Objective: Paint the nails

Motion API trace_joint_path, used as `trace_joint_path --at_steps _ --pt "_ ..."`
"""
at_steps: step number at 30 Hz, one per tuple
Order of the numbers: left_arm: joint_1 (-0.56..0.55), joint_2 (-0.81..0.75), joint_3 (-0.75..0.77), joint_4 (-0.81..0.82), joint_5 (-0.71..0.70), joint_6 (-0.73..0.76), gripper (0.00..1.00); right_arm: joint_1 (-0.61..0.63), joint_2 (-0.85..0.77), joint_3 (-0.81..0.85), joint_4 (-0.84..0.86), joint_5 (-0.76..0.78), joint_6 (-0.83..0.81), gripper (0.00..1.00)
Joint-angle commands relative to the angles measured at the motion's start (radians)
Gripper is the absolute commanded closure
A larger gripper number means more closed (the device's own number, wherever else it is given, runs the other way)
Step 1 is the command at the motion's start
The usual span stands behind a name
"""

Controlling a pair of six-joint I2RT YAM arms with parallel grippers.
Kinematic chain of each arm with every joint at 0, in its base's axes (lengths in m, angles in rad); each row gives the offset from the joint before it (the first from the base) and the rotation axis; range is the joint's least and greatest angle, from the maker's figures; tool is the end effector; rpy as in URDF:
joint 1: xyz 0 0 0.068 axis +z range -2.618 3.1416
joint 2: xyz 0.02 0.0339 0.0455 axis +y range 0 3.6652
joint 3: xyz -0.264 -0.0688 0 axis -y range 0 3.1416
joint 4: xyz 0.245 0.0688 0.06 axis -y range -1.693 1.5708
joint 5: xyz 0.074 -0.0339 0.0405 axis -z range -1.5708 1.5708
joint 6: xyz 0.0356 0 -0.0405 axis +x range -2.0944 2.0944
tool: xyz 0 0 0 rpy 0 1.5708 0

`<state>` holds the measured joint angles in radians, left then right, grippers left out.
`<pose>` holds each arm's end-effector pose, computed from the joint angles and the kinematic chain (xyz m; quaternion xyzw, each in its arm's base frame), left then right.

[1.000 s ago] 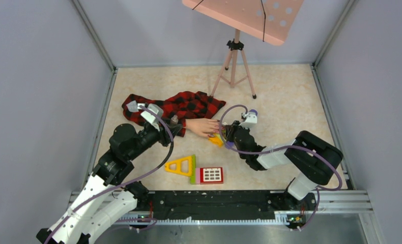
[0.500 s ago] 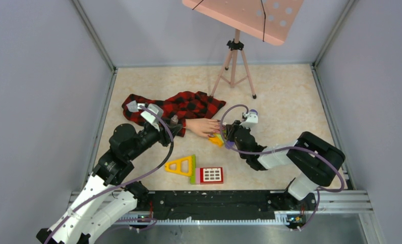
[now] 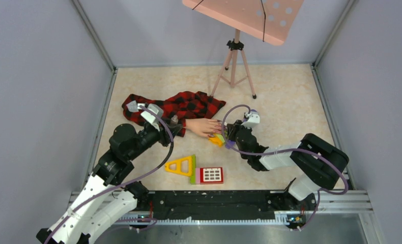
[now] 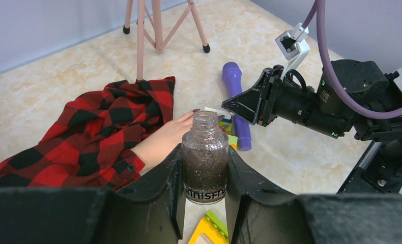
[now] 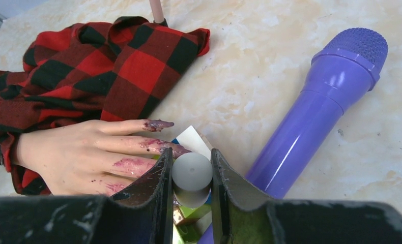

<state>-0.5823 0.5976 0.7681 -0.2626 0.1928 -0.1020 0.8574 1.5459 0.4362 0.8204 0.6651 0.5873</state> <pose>0.1144 -0.0835 0.3527 0.2379 0.6989 -0.2920 0.6079 0.1959 0.1928 0.1556 0.0914 0.7771 0.1772 0.5969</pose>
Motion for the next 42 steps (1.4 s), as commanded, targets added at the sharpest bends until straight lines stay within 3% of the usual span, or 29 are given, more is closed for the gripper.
trace_joint_path --at_steps 1,42 --pt "-0.003 -0.015 0.004 0.035 0.001 0.005 1.00 0.012 -0.031 -0.010 0.022 0.020 0.000 1.00" --pt "-0.002 -0.012 0.004 0.034 0.000 0.005 1.00 0.014 0.060 0.047 0.097 -0.059 -0.006 1.00"
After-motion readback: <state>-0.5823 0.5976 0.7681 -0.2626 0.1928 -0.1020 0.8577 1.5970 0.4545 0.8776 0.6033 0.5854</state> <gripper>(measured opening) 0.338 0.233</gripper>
